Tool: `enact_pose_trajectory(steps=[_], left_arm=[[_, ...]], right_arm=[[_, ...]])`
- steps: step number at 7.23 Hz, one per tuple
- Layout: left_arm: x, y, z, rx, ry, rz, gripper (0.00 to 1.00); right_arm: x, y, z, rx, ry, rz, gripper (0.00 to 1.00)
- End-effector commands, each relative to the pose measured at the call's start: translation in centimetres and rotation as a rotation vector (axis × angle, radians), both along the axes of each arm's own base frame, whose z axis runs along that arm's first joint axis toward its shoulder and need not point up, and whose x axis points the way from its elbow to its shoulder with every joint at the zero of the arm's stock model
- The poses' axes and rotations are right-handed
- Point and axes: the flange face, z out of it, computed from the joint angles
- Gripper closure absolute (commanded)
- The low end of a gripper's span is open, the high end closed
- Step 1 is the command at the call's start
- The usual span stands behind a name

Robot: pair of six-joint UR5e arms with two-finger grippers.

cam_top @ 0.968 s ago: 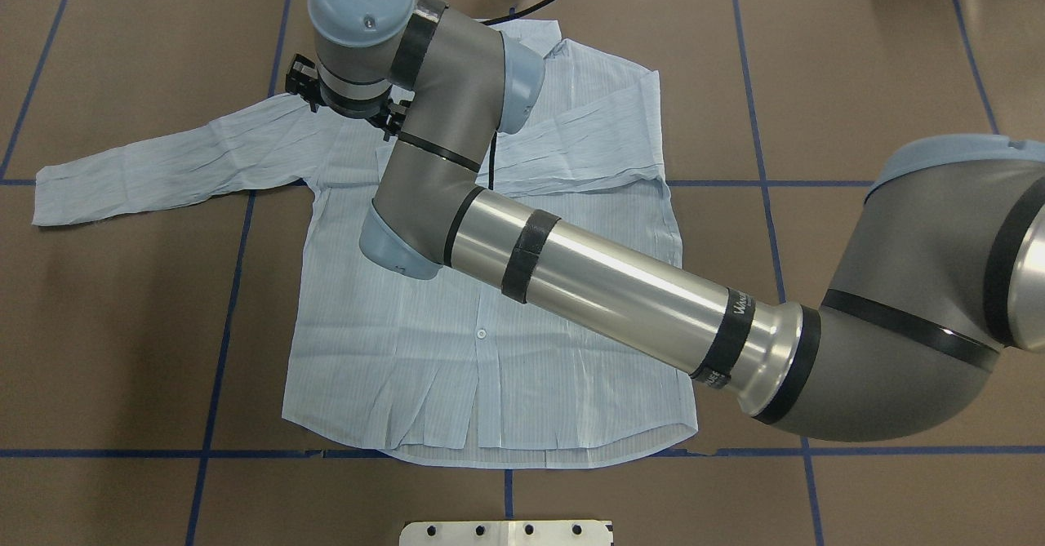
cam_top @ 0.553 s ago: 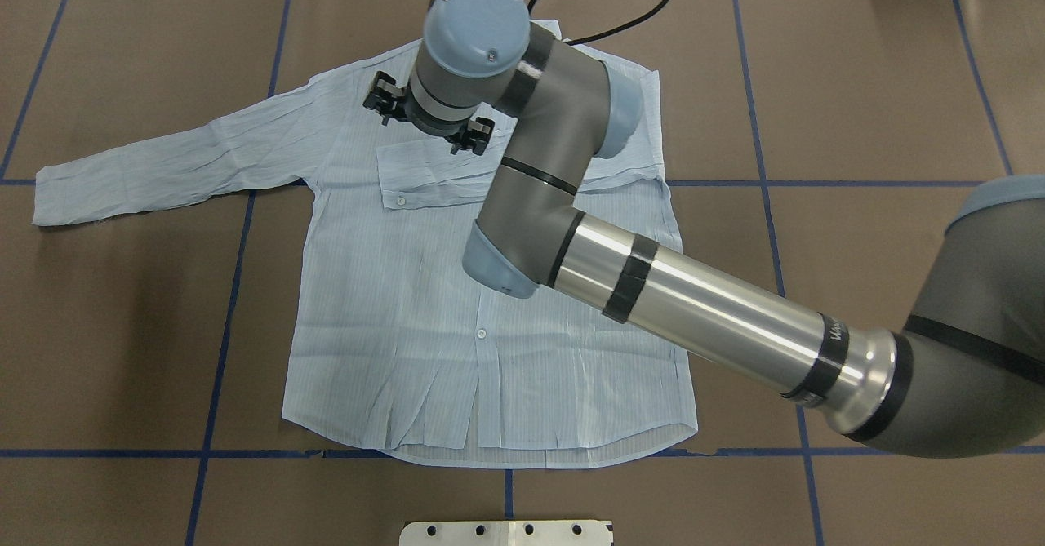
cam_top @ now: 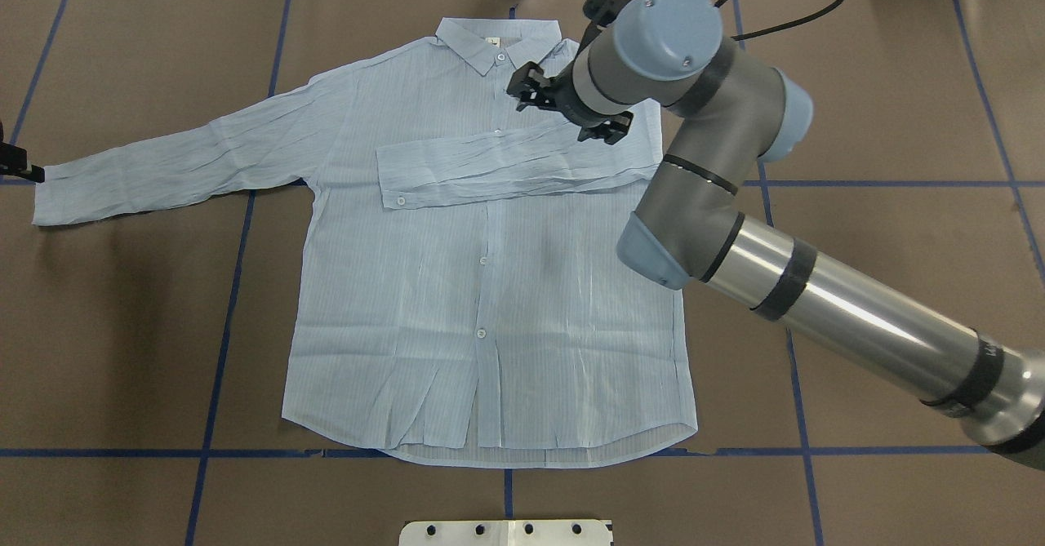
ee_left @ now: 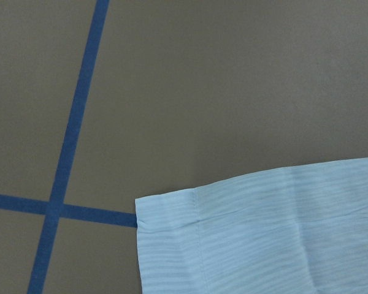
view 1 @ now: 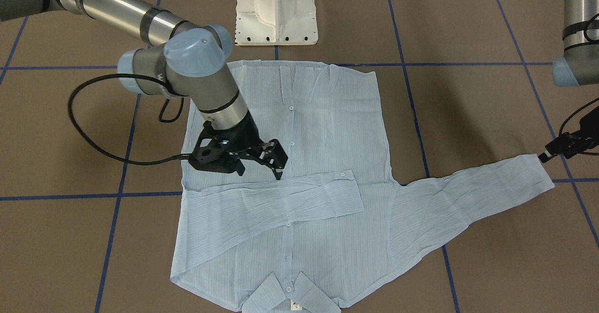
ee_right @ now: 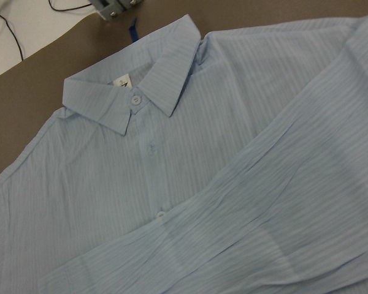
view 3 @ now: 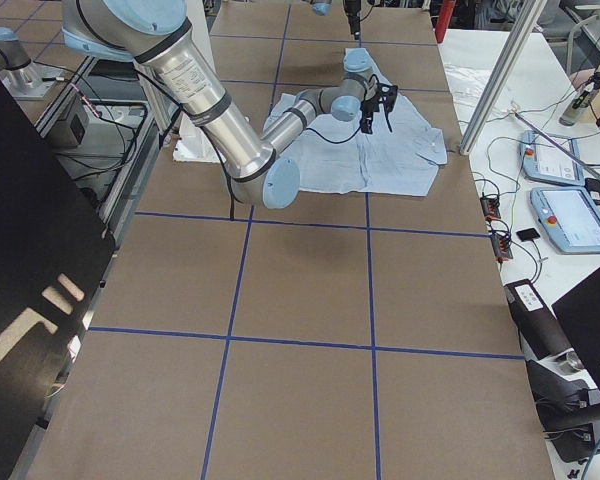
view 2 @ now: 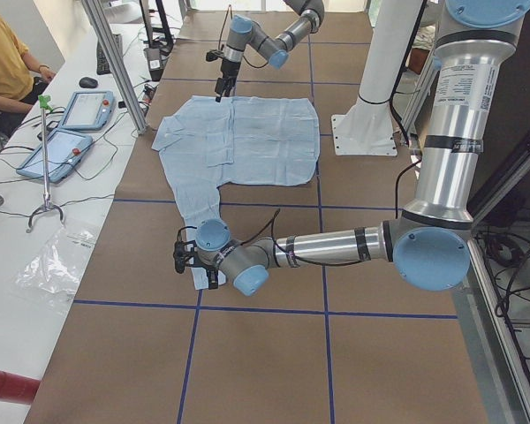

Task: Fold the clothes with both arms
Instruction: 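Release the sleeve and withdraw the right gripper while the left gripper approaches the other cuff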

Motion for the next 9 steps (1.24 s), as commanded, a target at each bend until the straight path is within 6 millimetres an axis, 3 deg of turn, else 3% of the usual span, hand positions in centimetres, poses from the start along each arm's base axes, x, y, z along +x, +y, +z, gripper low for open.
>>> enact_pose_trajectory(steps=[1, 2, 3, 5, 7, 9], left_arm=[[0.4, 0.5, 2.2, -0.007, -0.032, -0.035, 0.13], [1.0, 0.5, 2.0, -0.047, -0.016, -0.062, 0.17], [3.3, 1.2, 2.0, -0.041, -0.012, -0.03, 0.17], [4.0, 1.3, 1.9, -0.05, -0.012, -0.037, 0.26], [4.0, 1.5, 1.9, -0.043, -0.008, -0.035, 0.26], [3.2, 3.3, 3.3, -0.044, -0.008, -0.036, 0.29]], right_arm=[[6.8, 0.4, 3.8, -0.014, -0.001, 0.047, 0.02], [9.1, 1.5, 5.1, -0.013, -0.007, 0.047, 0.01], [10.3, 2.5, 5.9, -0.01, -0.006, 0.043, 0.01], [10.5, 2.7, 6.4, -0.007, 0.001, 0.043, 0.01], [10.4, 2.8, 6.3, -0.002, 0.001, 0.046, 0.01], [10.2, 2.7, 6.6, -0.003, 0.008, 0.049, 0.01]])
